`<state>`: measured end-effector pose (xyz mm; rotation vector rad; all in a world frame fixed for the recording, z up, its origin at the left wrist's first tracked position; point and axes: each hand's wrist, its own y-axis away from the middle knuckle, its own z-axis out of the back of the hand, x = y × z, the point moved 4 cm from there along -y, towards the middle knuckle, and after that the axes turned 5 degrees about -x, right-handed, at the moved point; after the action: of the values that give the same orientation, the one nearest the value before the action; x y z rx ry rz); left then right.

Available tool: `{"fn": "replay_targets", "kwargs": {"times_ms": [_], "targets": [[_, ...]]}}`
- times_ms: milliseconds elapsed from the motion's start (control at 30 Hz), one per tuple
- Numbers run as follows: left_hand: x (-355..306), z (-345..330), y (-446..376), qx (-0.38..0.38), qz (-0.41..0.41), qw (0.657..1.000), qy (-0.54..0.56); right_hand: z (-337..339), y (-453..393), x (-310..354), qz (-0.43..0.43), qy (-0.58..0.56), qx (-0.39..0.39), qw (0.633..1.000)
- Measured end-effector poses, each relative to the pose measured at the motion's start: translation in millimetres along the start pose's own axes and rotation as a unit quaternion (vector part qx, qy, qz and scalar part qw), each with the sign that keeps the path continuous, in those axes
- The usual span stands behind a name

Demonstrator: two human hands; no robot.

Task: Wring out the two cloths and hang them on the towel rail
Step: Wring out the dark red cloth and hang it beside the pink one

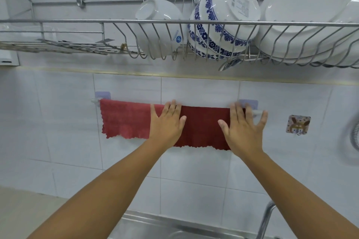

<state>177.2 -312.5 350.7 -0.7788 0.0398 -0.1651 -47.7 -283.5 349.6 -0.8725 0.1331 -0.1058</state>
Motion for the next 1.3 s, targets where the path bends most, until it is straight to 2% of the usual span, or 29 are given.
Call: {"fn": "replay_targets", "kwargs": {"times_ms": [400,667,867,1033,1300], "targets": [[1.5,5.6,-2.4,0.052,0.004,0.999,-0.011,6.5,9.1,-0.9,-0.030,0.047,0.029,0.998],[-15.5,3.5,-0.7,0.049,0.008,0.999,-0.005,7.2,-2.2,14.1,0.019,-0.020,0.040,0.999],[-3.4,3.5,-0.2,0.044,-0.011,0.999,-0.012,4.7,-0.4,1.0,0.029,0.007,0.036,0.999],[-9.0,3.6,-0.6,0.048,0.004,0.999,0.003,11.0,-6.1,8.7,0.002,-0.014,0.037,0.999],[-7.3,2.2,0.6,0.054,-0.010,0.998,-0.014,7.2,-5.5,6.0,0.021,-0.008,0.047,0.999]]}}
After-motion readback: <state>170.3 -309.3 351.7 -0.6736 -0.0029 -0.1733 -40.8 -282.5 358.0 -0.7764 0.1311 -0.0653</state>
